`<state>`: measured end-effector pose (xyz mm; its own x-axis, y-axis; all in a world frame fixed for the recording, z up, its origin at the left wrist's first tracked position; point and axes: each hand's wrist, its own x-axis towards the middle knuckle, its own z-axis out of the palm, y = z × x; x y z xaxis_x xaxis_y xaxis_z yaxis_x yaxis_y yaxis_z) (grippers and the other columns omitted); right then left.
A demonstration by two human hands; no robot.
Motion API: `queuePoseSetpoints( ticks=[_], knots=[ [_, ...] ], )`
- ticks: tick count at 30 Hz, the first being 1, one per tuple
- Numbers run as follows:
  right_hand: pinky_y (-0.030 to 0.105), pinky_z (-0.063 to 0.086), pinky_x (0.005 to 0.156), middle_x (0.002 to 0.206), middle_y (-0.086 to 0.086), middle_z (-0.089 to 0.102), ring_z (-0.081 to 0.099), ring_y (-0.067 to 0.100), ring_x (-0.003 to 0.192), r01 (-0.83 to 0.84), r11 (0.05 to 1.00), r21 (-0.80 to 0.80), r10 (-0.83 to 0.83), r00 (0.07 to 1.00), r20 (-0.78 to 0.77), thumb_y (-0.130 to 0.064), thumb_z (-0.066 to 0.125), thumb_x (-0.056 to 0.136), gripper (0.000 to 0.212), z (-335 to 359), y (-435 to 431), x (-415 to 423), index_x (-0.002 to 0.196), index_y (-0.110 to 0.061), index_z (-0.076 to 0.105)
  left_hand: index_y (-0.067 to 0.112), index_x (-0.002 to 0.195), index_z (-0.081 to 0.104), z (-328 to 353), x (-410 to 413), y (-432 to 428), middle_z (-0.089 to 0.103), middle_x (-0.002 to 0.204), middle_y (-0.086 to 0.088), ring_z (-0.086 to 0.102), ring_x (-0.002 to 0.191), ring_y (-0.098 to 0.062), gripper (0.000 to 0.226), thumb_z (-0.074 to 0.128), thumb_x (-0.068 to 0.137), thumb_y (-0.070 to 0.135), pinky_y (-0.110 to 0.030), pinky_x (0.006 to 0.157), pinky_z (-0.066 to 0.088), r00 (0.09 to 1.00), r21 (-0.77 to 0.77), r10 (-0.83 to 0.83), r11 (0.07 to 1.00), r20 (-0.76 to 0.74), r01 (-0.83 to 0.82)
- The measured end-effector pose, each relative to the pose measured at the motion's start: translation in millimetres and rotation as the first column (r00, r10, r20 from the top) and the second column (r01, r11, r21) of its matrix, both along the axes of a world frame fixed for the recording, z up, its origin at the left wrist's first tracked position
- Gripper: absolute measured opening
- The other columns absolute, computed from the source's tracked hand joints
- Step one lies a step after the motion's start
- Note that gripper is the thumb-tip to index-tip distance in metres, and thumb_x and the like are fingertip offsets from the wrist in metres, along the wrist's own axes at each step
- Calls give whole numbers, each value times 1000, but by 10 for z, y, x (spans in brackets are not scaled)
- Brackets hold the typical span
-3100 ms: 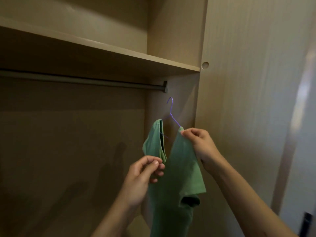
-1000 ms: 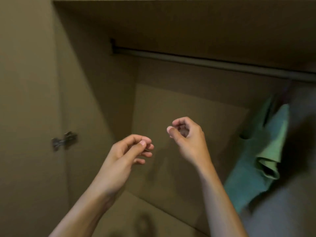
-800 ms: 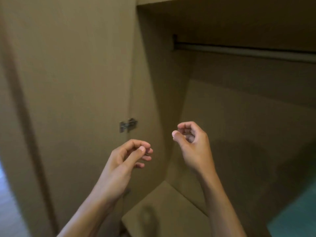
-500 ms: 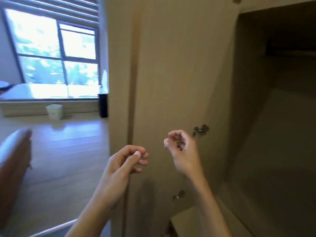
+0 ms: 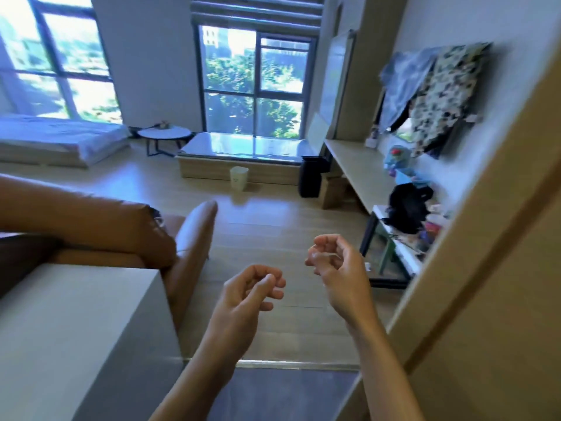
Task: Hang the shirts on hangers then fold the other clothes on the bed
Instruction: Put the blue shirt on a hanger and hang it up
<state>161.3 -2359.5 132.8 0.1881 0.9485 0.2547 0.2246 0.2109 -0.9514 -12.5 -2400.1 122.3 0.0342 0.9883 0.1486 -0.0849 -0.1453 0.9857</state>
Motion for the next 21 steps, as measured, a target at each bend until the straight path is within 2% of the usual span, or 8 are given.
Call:
queuePoseSetpoints(
  ticks=[5, 8, 10, 13, 18, 21],
  knots=[
    [43, 59, 88, 100, -4, 71, 70, 14, 92, -73, 996, -52, 75, 997, 34, -23, 66, 94, 15, -216, 851, -513, 108, -26, 63, 7, 101, 69, -163, -443, 600, 74, 94, -12, 70, 85, -23, 29, 59, 89, 32, -34, 74, 51, 994, -38, 112, 993, 19, -111],
    [44, 59, 87, 99, -6, 71, 71, 12, 90, -128, 989, -73, 132, 990, 50, -25, 67, 94, 13, -398, 1456, -738, 106, -27, 64, 10, 99, 69, -310, -609, 1065, 74, 93, -8, 71, 87, -24, 17, 61, 96, 25, -34, 75, 52, 986, -69, 166, 984, -2, -166],
    [44, 60, 85, 97, -7, 71, 71, 10, 87, -151, 986, -77, 155, 986, 55, -26, 68, 93, 12, -506, 1872, -869, 104, -28, 64, 14, 98, 70, -393, -691, 1397, 75, 92, -5, 72, 87, -22, 16, 62, 96, 28, -32, 75, 53, 980, -74, 200, 977, -21, -201],
    [43, 61, 83, 96, -6, 71, 71, 8, 83, -193, 978, -76, 198, 979, 53, -26, 68, 93, 12, -676, 2583, -1015, 104, -26, 64, 14, 98, 70, -480, -721, 1984, 75, 90, -2, 72, 86, -18, 16, 55, 99, 20, -32, 76, 54, 965, -67, 253, 964, -65, -258],
    [48, 60, 79, 91, -2, 73, 73, 14, 80, -230, 966, -121, 235, 972, 26, -21, 69, 91, 12, -852, 3599, -1181, 103, -19, 66, 15, 97, 69, -492, -776, 2823, 75, 90, 2, 72, 88, -16, 17, 55, 96, 25, -24, 73, 56, 950, -51, 286, 954, -122, -294],
    [48, 60, 80, 93, -1, 73, 73, 18, 83, -239, 961, -142, 240, 971, -9, -20, 69, 90, 12, -894, 4196, -1285, 102, -20, 66, 15, 96, 68, -532, -881, 3435, 76, 90, 0, 73, 86, -18, 18, 62, 92, 32, -24, 71, 54, 938, -85, 329, 937, -106, -338]
  ],
)
